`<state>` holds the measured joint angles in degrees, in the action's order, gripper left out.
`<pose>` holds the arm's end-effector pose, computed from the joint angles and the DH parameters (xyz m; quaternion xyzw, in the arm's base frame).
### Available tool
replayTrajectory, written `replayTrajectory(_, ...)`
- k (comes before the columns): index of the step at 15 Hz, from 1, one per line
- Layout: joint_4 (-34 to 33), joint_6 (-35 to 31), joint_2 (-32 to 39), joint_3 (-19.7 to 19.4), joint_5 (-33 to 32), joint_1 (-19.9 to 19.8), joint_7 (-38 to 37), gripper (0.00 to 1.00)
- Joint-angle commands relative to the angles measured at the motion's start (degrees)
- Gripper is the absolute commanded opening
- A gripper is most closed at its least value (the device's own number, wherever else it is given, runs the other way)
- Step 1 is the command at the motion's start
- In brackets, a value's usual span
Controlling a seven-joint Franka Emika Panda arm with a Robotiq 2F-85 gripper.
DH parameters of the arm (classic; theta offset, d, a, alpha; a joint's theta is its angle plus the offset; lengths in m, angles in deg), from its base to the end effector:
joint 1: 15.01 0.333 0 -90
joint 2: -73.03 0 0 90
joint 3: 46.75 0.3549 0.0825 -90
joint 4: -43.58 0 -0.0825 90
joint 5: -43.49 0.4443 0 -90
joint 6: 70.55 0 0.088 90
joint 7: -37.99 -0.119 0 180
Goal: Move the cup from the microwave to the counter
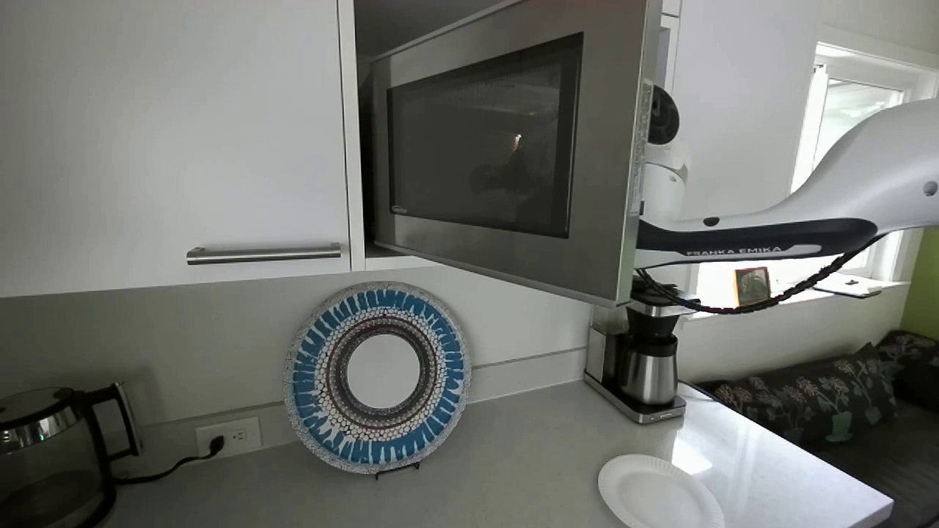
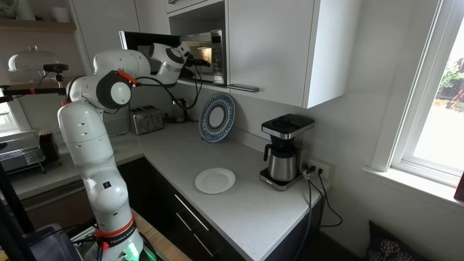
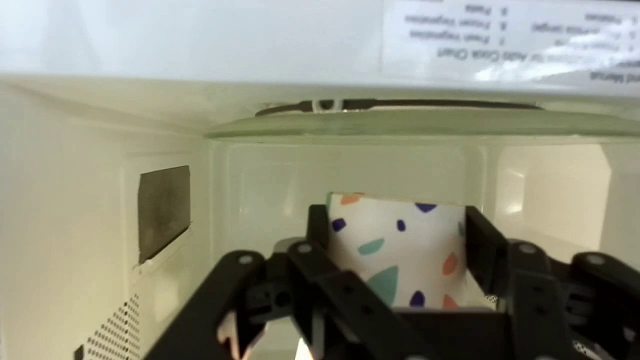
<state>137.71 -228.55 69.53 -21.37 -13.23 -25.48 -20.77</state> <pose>0.6192 0.2086 0.7838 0.7786 -0.0169 0.6265 0.0321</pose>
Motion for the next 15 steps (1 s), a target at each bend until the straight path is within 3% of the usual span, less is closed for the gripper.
replayTrajectory(1,9.22,-5.01,-7.69,-2.59,3.75,-0.88,-1.04,0.41)
replayTrajectory(6,15.65,-7.08,-12.99,-5.66,8.34,1.06,2.97,0.41)
replayTrajectory(12,21.71,-6.96,-19.83,-9.47,8.91,2.02,4.95,0.41)
replayTrajectory(15,25.43,-6.36,-22.48,-12.51,11.99,4.74,7.41,0.41)
